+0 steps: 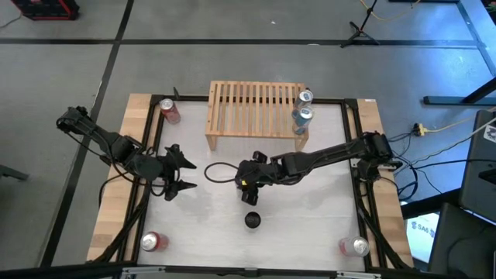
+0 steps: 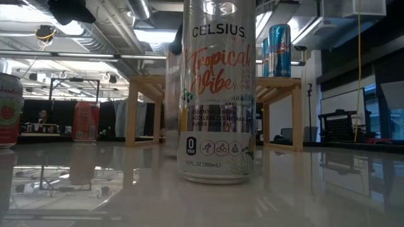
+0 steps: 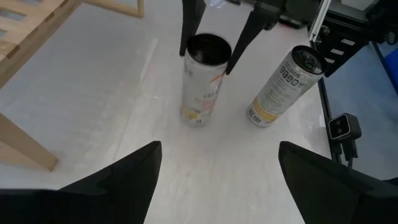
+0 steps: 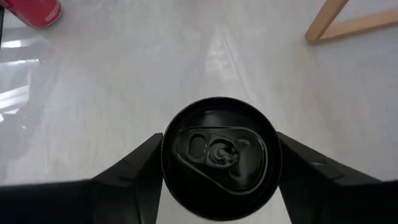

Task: Place canned beverage on shelf
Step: Put the top white and yellow soda can on the shelf

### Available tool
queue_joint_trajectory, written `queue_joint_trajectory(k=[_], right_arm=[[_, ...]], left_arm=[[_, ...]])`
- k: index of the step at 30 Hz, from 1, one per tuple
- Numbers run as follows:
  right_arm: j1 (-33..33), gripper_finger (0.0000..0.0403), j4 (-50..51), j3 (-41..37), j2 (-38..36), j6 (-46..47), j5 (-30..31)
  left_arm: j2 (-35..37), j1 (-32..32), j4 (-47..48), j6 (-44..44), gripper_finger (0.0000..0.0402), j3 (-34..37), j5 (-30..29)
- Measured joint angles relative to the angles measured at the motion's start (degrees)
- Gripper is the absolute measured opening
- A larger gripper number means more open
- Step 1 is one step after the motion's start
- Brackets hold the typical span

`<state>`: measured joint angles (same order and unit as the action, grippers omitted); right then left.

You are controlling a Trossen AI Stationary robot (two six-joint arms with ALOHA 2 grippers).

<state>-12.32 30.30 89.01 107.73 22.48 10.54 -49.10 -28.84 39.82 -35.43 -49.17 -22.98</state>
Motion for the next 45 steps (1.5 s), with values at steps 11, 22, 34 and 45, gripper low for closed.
queue_joint_trajectory(k=[11, 22, 34, 45], right_arm=[[0.0, 0.0233, 19.0, 21.5, -0.7, -5.3, 0.6], [1.7, 0.0234, 35.7, 41.6, -0.8, -8.4, 6.1], [9.2, 0.0234, 42.3, 44.5, -6.7, -10.9, 9.2], [22.5, 0.0234, 50.1, 44.4, -8.3, -19.3, 4.4]], left_arm=[[0.0, 0.0, 0.0, 0.0, 0.0318, 0.0, 0.0], [0.0, 0.0, 0.0, -0.4, 0.0318, 0.0, -0.1], [0.0, 0.0, 0.0, -1.6, 0.0318, 0.0, -0.1], [0.0, 0.0, 0.0, -1.5, 0.0318, 0.0, -0.1]])
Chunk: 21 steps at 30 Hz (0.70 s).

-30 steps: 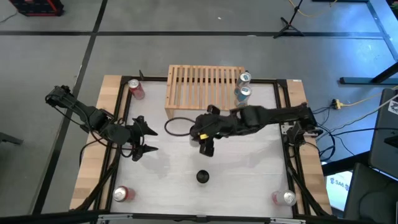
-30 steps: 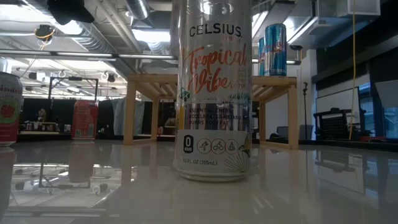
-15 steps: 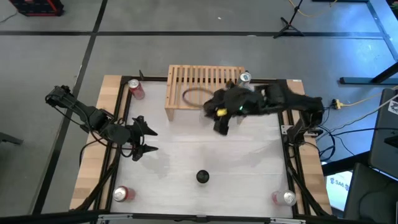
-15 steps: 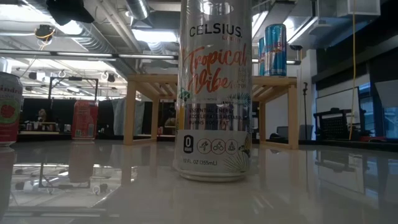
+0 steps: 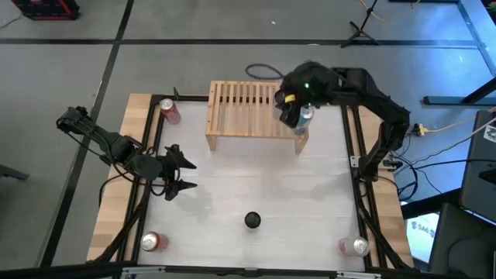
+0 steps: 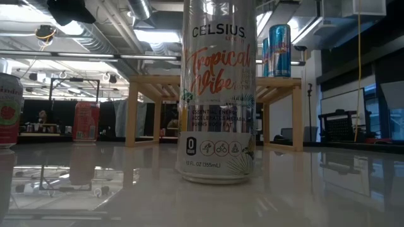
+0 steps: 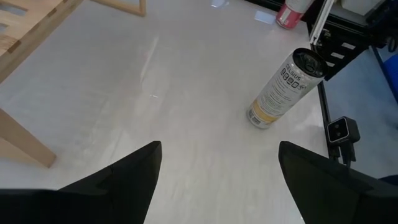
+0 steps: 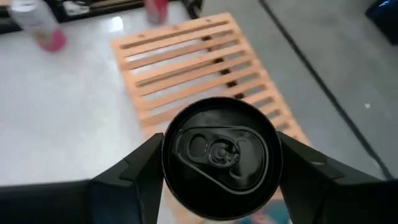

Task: Place canned beverage on shelf
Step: Put the top white and yellow soda can on the shelf

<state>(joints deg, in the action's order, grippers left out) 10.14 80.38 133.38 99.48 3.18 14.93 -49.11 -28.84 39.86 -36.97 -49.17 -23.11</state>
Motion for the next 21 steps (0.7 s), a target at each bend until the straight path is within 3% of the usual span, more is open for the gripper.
queue_joint_trajectory(k=[8, 21], right_arm=[[5.3, 0.0234, -2.4, 0.0, 0.0, -6.4, -6.6], [9.1, 0.0234, -0.4, 0.0, 0.0, -10.6, -10.6]], left_arm=[[0.0, 0.0, -0.1, 1.5, 0.0318, 0.0, -2.8], [0.0, 0.0, -0.1, 1.2, 0.0318, 0.0, -5.6]])
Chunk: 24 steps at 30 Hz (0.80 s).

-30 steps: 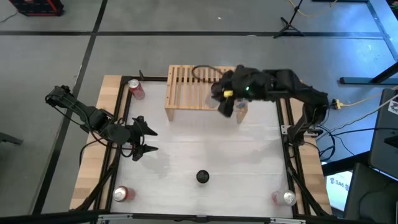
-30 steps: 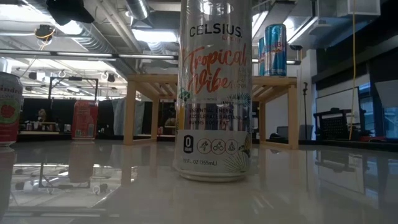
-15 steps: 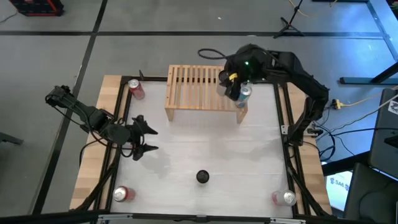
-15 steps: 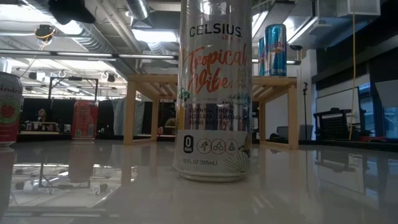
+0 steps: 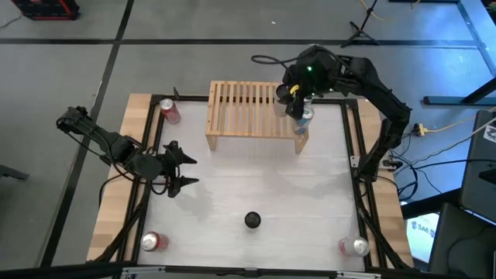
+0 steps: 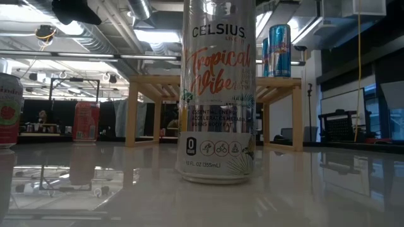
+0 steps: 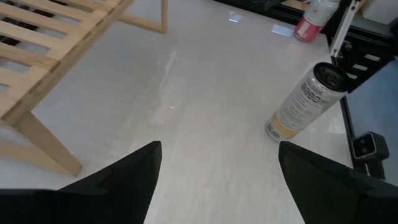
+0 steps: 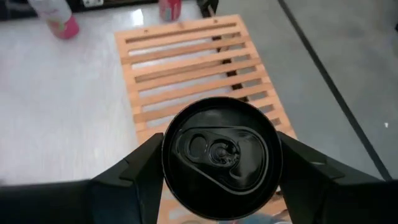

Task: Place canned beverage on shelf
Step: Put the top white and yellow soda can on the shelf

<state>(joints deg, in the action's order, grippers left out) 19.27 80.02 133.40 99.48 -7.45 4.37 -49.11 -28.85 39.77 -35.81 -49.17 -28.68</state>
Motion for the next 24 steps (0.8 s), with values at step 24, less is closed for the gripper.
queue_joint_trajectory(k=[24], right_arm=[[6.9, 0.0234, -9.3, -16.5, -5.6, -6.0, -10.6]], left_arm=[[0.0, 0.1, 0.0, -0.7, 0.0318, 0.0, -2.5]])
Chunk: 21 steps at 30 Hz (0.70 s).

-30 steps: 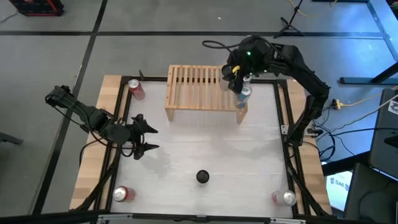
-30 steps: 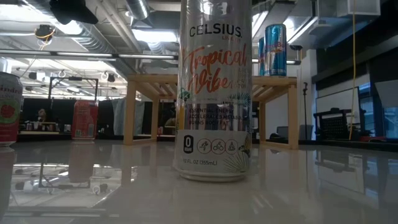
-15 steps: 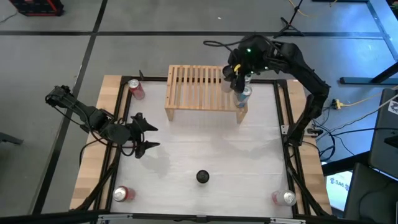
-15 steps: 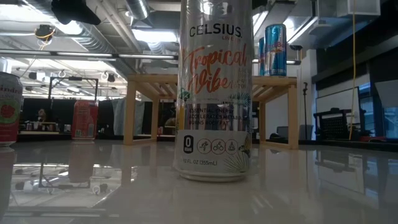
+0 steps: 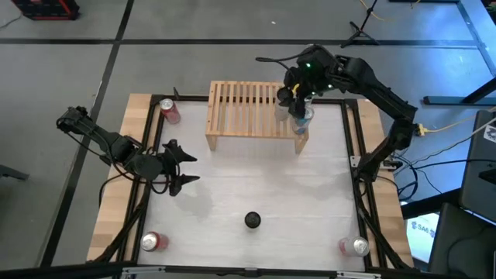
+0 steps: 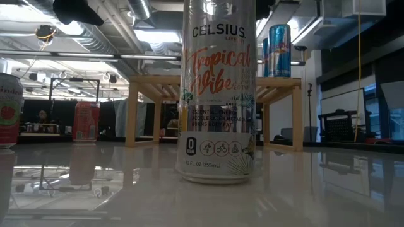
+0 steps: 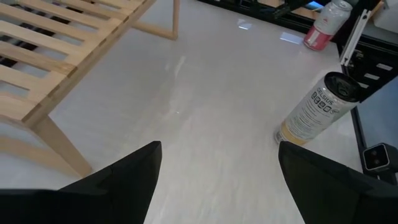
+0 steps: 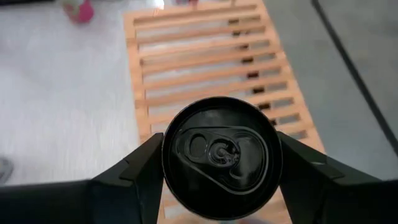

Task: Place canned beverage on shelf
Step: Put the top white and yellow soda can on the shelf

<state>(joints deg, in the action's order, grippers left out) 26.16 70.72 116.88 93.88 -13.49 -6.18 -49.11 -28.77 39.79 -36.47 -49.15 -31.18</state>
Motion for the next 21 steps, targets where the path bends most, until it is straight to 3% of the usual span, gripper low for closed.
queue_joint_trajectory(k=[4, 21], right_arm=[[1.5, 0.0234, -1.6, -2.8, -0.5, -1.5, -3.4], [3.5, 0.0247, -1.7, -5.5, -0.5, -8.4, -4.2]], left_arm=[[0.0, 0.0, 0.0, -0.4, 0.0318, 0.0, 0.2], [0.0, 0.0, -0.7, -0.7, 0.0318, 0.0, 0.4]])
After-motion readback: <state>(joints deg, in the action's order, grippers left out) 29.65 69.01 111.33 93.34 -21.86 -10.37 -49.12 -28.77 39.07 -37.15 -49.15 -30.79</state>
